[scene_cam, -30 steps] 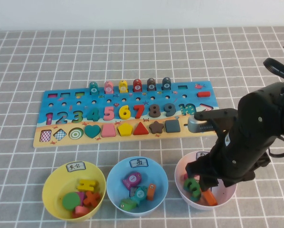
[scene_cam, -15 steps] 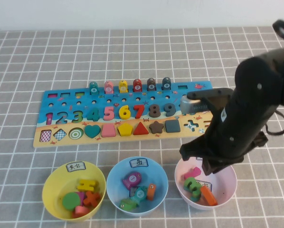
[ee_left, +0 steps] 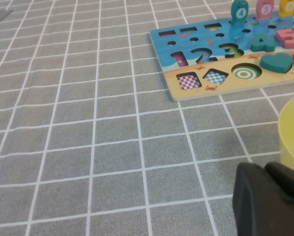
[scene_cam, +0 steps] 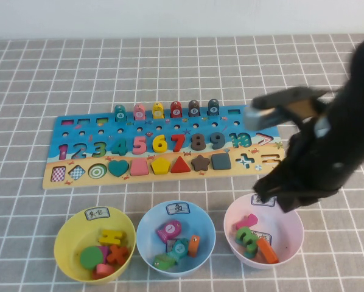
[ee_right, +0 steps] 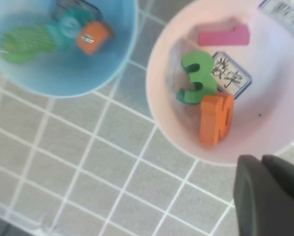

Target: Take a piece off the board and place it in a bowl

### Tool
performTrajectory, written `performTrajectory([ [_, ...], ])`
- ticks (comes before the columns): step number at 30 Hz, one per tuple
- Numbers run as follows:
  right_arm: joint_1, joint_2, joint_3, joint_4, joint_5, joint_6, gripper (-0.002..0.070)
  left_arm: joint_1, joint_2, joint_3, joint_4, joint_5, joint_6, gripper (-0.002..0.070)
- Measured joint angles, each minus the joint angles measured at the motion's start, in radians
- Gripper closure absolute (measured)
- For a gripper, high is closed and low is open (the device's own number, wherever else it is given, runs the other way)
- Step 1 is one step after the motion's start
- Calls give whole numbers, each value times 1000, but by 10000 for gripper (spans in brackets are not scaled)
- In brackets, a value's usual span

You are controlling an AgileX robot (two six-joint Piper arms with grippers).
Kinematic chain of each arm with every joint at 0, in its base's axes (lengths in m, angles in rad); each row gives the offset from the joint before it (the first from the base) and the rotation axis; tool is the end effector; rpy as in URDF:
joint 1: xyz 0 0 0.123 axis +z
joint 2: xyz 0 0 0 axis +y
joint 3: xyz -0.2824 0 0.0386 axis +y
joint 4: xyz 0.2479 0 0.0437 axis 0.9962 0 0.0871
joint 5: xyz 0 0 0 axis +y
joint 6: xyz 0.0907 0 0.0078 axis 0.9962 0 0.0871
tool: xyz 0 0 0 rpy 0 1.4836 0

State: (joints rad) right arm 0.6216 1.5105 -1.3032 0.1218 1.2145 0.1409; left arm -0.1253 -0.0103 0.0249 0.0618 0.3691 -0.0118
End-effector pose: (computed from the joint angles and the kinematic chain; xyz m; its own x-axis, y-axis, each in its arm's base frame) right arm 0.2333 0.1798 0.3110 -0.8862 -0.4118 -0.2122 -0.4462 0.8820 0.1519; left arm 0.0526 -0.0046 0.1721 -0.2842 0.0820 -0.9552 0.1169 0.9919 0.0503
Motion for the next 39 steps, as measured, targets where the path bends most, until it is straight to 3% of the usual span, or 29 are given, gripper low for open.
performTrajectory([
  [14,0,-668,313,6,-21,16,691,0,0,0,0,0,0,676],
  [19,0,-843,479,-45,-150,-1,691,0,0,0,0,0,0,676],
  [25,-3,-900,728,-131,-397,-3,691,0,0,0,0,0,0,676],
  [33,-261,-1044,1027,-146,-827,-3,692,0,0,0,0,0,0,676],
  [39,-440,-1232,1209,-147,-958,-3,694,0,0,0,0,0,0,676],
])
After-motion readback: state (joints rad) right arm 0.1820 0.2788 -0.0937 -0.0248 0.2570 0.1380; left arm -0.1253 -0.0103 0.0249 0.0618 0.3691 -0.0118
